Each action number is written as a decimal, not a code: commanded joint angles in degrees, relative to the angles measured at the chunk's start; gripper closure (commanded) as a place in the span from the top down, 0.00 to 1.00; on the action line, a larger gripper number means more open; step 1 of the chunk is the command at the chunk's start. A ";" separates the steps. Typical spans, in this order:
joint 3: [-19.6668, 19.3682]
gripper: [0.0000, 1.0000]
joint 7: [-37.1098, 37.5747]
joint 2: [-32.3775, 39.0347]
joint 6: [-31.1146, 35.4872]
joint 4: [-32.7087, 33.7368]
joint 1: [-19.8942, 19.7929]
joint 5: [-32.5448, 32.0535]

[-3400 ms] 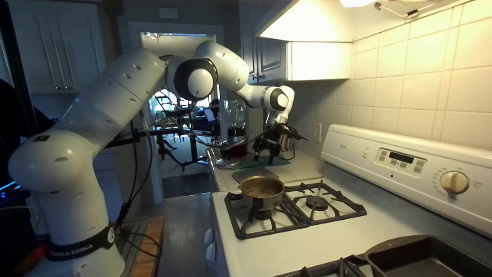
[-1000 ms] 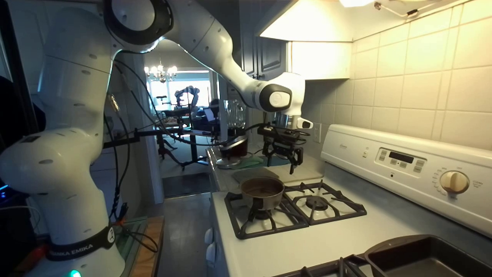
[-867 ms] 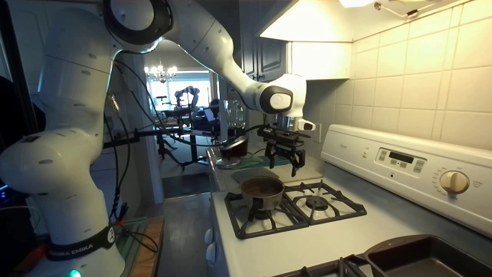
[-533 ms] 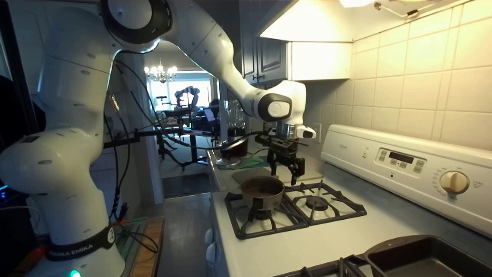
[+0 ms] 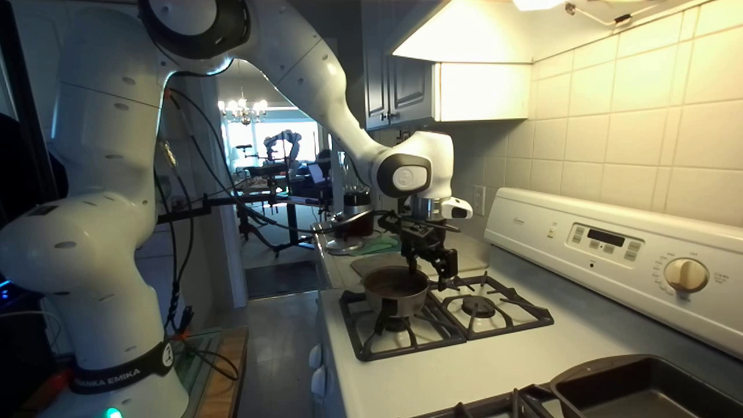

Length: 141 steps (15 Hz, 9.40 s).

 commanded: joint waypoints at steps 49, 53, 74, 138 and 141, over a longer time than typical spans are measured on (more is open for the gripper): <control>4.66 0.02 -10.19 7.73 -9.13 9.63 -3.45 2.52; 5.76 0.02 -13.09 9.81 -12.93 13.16 -4.31 4.45; 7.56 0.02 -11.63 16.49 -22.58 27.41 5.09 -4.04; 8.03 1.00 -0.29 24.67 -27.48 44.48 5.88 -1.03; 7.64 1.00 1.75 22.31 -25.55 41.12 3.97 1.71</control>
